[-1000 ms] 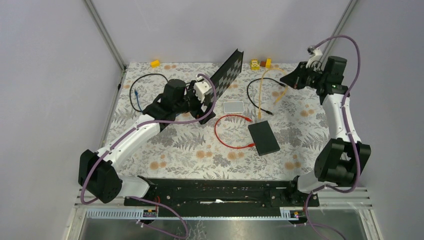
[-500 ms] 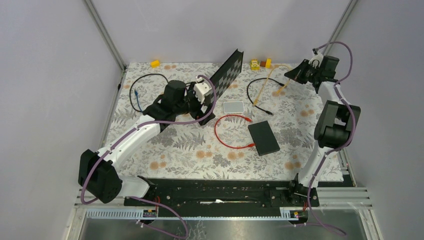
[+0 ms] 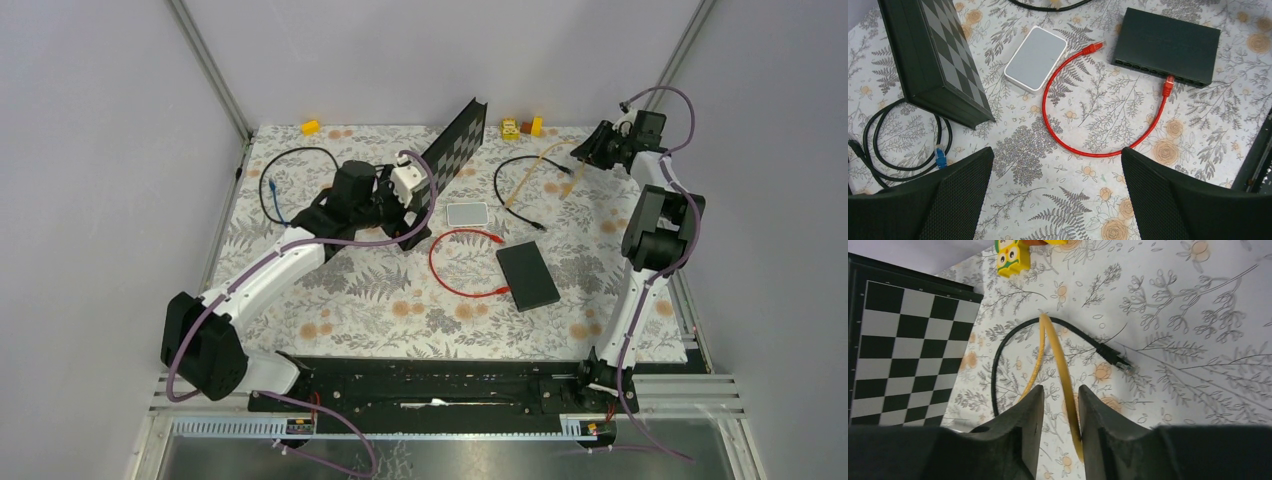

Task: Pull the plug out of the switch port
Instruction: Place the connector at the center of the board.

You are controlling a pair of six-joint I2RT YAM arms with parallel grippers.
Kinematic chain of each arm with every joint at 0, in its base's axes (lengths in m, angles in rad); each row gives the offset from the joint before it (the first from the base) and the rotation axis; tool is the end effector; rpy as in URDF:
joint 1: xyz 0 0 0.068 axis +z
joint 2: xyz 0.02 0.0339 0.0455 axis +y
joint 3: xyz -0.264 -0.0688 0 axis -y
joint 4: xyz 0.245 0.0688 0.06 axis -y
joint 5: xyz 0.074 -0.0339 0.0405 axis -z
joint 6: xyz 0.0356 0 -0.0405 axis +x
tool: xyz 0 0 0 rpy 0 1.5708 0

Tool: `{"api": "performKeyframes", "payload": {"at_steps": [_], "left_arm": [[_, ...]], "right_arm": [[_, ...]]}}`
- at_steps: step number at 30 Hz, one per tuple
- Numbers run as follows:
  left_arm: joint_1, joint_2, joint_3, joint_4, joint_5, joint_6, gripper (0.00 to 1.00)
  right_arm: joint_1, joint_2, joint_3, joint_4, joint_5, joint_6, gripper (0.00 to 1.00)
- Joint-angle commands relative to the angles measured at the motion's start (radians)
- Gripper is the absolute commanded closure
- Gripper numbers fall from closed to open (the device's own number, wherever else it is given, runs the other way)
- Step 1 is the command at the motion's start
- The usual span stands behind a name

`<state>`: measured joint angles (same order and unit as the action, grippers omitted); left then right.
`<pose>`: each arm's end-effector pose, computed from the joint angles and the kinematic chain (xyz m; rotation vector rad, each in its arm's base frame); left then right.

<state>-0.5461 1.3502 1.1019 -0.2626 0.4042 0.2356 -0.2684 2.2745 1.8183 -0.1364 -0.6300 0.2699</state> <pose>0.2556 -0.1717 0.3169 1.0225 1.8266 -0.6090 0.5093 -0.1183 0.2033 0.2052 2.0996 0.6781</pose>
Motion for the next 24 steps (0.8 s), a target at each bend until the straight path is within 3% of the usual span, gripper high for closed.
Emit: {"api": "performKeyframes", "payload": {"at_steps": [1,13,18,24], "left_arm": [[0.003,0.028,-0.008,0.041,-0.047,0.002,0.01],[0.003,0.057,-0.008,0.020,-0.127,0.003,0.01],[0.003,0.064,-0.009,0.011,-0.171,-0.001,0.01],[0.006,0.131,0.011,-0.049,-0.164,-0.010,0.01]], "right_arm": [[0.005,0.006,0.088,-0.087,0.068,-0.071,0.56],[0.005,-0.089,0.077,-0.200,0.206,-0.221,0.16],[0.005,-0.203,-0.034,-0.182,0.243,-0.293,0.10],[0.005,-0.455,-0.345,-0.081,0.180,-0.356,0.09]]}}
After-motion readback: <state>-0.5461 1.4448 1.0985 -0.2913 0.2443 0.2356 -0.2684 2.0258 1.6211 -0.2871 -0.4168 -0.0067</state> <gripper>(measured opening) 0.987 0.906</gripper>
